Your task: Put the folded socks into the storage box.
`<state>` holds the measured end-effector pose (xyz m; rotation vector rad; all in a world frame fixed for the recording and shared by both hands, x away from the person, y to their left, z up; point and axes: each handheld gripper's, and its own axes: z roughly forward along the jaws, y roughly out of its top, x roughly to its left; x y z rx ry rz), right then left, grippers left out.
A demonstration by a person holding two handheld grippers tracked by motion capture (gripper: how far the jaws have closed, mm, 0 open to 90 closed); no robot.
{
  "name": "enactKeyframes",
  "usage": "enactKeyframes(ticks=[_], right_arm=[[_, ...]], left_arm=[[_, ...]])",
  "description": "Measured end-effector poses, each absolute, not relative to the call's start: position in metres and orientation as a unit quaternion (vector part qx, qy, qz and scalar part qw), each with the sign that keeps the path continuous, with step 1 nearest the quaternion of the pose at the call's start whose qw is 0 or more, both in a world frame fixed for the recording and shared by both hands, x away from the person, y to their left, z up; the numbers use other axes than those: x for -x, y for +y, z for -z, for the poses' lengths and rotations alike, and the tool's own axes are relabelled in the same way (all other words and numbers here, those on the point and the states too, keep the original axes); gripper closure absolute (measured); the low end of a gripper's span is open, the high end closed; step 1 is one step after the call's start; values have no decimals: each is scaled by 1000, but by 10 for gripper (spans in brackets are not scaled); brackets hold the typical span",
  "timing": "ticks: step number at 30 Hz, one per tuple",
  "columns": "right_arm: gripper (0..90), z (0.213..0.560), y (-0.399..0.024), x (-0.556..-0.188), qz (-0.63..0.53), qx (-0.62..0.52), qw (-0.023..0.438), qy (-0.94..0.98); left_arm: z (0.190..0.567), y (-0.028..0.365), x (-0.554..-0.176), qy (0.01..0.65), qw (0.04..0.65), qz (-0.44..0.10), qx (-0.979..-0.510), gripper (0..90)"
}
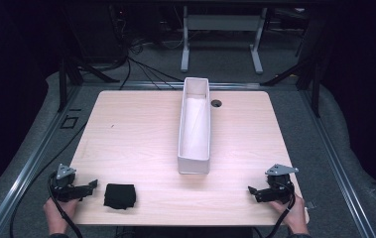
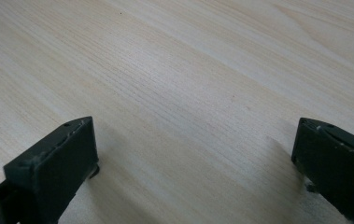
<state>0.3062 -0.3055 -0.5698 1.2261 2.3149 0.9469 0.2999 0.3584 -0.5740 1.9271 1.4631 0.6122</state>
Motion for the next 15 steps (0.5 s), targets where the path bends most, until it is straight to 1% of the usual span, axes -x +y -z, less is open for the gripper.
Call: enactKeyframes(ticks=[14,15], right_arm=[[0,570,-305,-309,-336,-437,179,815],[0,569,-305,-309,-329,-440,185,815]], left_arm=[[574,358,-301,559,317,-234,-730,71],[574,358,-301,558,317,-234,-730,71]])
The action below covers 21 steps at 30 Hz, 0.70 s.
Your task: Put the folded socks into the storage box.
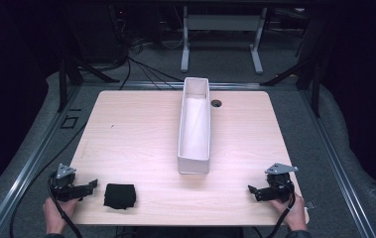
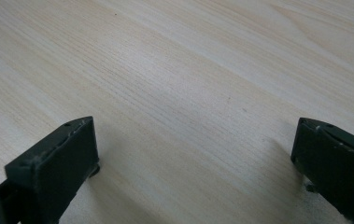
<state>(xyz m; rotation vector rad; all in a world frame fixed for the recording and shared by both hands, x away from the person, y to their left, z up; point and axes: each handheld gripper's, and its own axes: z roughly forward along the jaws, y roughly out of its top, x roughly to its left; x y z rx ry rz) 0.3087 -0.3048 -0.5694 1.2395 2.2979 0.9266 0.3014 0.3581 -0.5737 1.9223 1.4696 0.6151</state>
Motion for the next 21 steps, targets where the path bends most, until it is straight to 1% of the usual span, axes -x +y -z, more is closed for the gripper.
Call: enactKeyframes(ticks=[3,5,6,7,11,17,21], right_arm=[[0,570,-305,-309,-332,-439,182,815],[1,570,-305,-309,-334,-439,183,813],[1,570,-305,-309,-334,-439,183,813],[4,570,-305,-309,-334,-440,185,813],[15,570,-306,-308,-338,-441,181,811],[20,570,-306,-308,-337,-443,183,810],[24,570,-306,-308,-337,-445,186,809]], left_arm=[[573,359,-304,556,314,-231,-735,74],[571,358,-305,559,307,-225,-736,106],[569,358,-305,562,303,-221,-737,106],[568,359,-306,560,312,-214,-738,119],[565,359,-308,544,325,-190,-750,101],[552,351,-306,504,313,-179,-785,80],[542,349,-305,493,310,-174,-794,72]])
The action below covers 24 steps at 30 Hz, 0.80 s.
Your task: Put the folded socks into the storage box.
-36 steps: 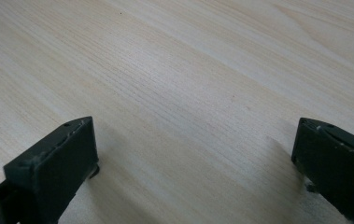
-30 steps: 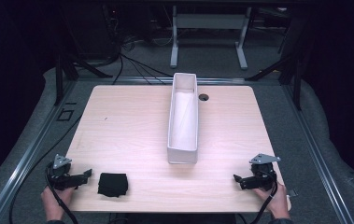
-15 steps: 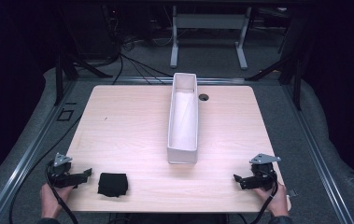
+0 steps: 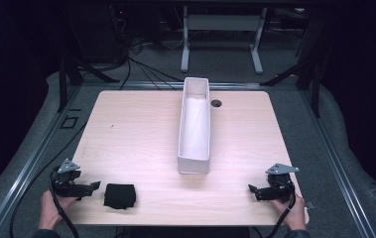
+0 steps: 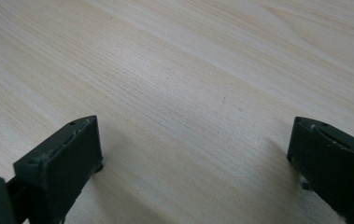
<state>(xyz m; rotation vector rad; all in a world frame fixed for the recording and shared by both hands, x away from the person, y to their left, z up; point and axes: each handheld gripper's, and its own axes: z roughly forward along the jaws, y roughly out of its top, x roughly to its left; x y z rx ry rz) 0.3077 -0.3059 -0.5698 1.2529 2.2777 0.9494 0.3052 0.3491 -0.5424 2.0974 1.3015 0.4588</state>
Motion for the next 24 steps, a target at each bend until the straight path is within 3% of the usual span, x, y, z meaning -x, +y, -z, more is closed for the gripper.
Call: enactKeyframes(ticks=[10,16,24], right_arm=[[32,570,-306,-307,-338,-447,187,807],[36,570,-306,-307,-339,-447,188,806],[37,570,-306,-307,-339,-447,188,806]], left_arm=[[517,336,-298,436,311,-176,-826,3],[505,328,-296,408,337,-160,-833,0],[498,304,-289,344,317,-150,-871,1]])
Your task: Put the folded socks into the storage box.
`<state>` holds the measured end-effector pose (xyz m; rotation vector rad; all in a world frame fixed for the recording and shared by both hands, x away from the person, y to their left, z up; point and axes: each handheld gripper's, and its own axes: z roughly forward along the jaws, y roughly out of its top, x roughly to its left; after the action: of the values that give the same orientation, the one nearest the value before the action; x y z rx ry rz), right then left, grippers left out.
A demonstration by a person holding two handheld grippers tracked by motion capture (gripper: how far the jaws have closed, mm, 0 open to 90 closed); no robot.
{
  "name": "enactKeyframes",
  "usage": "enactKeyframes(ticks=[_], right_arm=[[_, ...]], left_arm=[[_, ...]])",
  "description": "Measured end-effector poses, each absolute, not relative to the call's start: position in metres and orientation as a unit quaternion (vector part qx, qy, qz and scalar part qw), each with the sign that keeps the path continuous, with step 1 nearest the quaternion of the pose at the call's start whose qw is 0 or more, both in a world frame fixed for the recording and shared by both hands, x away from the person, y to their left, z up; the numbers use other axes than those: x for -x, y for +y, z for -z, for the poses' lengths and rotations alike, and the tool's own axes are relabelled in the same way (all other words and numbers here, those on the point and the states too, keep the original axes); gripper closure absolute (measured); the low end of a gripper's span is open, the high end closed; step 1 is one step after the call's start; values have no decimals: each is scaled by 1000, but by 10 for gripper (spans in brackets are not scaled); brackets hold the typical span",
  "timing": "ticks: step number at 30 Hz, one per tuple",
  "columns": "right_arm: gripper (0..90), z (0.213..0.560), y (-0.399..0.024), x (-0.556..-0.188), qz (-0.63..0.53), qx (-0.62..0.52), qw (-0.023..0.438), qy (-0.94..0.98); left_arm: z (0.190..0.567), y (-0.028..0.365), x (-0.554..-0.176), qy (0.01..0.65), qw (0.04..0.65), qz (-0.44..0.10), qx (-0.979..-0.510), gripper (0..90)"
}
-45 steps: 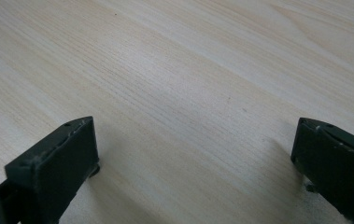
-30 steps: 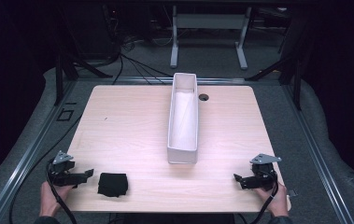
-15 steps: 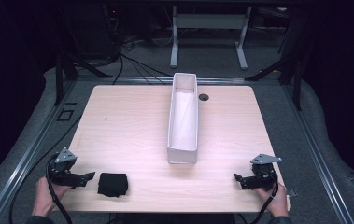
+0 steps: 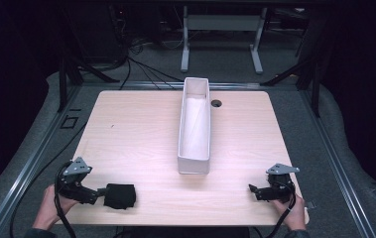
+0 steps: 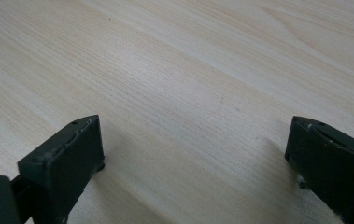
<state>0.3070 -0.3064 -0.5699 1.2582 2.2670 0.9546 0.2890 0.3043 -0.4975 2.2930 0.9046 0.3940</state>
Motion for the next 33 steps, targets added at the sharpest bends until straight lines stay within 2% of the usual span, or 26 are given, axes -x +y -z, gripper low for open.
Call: enactKeyframes(ticks=[12,16,20,21,24,29,33], right_arm=[[37,570,-306,-307,-340,-447,188,806],[37,570,-306,-307,-341,-448,188,805],[37,570,-306,-307,-340,-448,189,805],[37,570,-306,-307,-340,-448,189,805],[37,570,-306,-307,-340,-449,189,804],[37,570,-306,-307,-340,-449,189,805],[37,570,-306,-307,-340,-449,189,804]], left_arm=[[499,274,-279,287,283,-126,-906,7],[504,268,-276,269,265,-126,-917,93],[511,265,-274,260,254,-129,-923,268],[512,264,-274,260,251,-129,-923,268],[517,261,-274,253,240,-126,-929,344],[521,255,-275,255,232,-122,-931,389],[523,251,-277,260,229,-120,-930,380]])
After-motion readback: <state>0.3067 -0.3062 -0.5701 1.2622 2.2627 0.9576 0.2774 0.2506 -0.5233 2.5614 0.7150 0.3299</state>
